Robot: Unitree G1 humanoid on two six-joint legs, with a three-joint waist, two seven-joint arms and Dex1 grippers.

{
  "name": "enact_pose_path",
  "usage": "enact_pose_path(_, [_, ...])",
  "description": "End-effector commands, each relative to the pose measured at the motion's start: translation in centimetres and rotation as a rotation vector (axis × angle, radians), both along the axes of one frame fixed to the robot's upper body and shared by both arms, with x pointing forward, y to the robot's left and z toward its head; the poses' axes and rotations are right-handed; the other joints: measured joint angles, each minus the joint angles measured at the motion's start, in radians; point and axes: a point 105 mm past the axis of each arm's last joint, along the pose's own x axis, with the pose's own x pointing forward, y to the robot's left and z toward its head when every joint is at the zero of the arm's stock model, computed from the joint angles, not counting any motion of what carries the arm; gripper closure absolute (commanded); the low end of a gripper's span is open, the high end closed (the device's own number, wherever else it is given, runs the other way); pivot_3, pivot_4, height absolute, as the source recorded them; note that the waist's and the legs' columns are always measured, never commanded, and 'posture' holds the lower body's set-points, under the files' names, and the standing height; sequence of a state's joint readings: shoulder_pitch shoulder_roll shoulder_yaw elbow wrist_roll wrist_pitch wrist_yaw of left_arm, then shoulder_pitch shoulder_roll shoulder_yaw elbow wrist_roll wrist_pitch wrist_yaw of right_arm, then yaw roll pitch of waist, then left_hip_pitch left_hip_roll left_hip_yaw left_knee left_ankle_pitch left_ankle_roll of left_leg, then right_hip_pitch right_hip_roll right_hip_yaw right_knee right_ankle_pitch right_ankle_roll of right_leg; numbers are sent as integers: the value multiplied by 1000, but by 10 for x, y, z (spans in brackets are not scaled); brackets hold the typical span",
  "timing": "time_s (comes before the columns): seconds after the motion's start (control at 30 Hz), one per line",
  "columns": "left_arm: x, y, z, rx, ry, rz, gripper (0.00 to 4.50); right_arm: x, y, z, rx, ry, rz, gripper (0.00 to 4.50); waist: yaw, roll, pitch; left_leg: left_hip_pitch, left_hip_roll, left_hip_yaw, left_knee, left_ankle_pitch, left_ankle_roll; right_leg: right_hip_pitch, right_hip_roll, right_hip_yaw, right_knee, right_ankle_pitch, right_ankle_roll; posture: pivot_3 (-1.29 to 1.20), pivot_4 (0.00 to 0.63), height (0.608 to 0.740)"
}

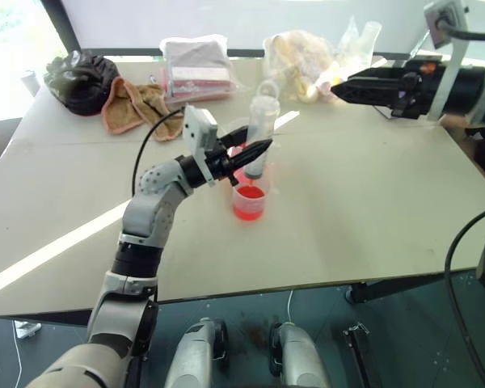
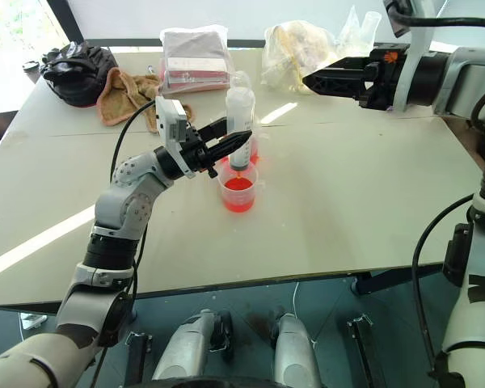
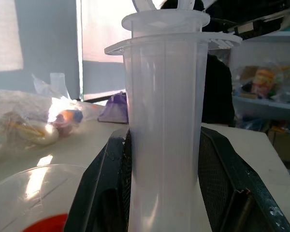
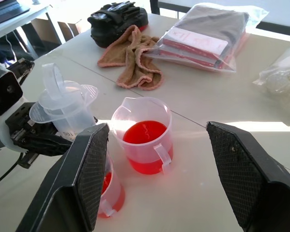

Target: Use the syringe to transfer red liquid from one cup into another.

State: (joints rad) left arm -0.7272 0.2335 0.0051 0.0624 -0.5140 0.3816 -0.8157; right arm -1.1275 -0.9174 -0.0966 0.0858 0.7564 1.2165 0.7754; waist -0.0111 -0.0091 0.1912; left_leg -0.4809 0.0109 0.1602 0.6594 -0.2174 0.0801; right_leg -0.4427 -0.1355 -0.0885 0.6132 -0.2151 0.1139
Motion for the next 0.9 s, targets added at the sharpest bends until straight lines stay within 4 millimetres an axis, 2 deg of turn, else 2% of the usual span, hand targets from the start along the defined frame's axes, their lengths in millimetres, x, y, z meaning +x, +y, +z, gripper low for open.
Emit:
enact_pose_path(0.03, [-3,10,38,-100,87,-55,3131,2,-8,9,23,-53,-36,1180,0,0,0,0,0,0,0,0,0,0,0,0,0,0,0,0,150,740])
enact_pose_path(0.27, [16,39,83,-200,355,-25,3131,6,-7,3,46,-45,-40,1180,-1,0,0,0,0,0,1,1,0,1,3,-1,1,2,3,0,150,740])
enact_pose_path(0.33, [29,53,98,-243,439,39,3131,8,-5,-1,49,-40,-39,1180,1,0,0,0,0,0,2,1,0,2,3,-2,2,2,4,0,150,740])
enact_pose_path(0.37, [35,58,101,-209,483,89,3131,8,-4,-3,51,-35,-38,1180,0,-1,1,0,0,0,2,1,1,2,4,-2,2,2,4,0,150,740])
enact_pose_path(0.43, [45,64,90,-20,547,234,3131,10,-2,-8,61,-25,-38,1180,-3,-1,1,0,0,0,3,1,1,3,4,-2,2,2,6,0,150,740])
enact_pose_path(0.5, [47,71,77,111,644,308,3131,11,-1,-12,68,-20,-41,1180,-2,0,0,0,-1,1,2,1,0,2,4,-2,2,2,6,0,150,740])
enact_pose_path(0.63, [37,79,61,261,765,317,3131,12,3,-17,78,-10,-39,1180,-2,0,1,0,-1,1,2,0,0,2,4,-2,2,2,7,0,150,740])
enact_pose_path(0.73, [40,87,56,305,784,388,3131,12,5,-21,77,-3,-43,1180,-3,0,1,0,-1,1,2,0,-1,1,3,-2,2,2,7,0,150,740])
enact_pose_path(0.9, [36,93,19,526,967,500,3131,13,8,-24,78,4,-47,1180,-3,0,1,0,-1,1,-2,2,-4,-2,3,-1,2,2,6,0,150,740])
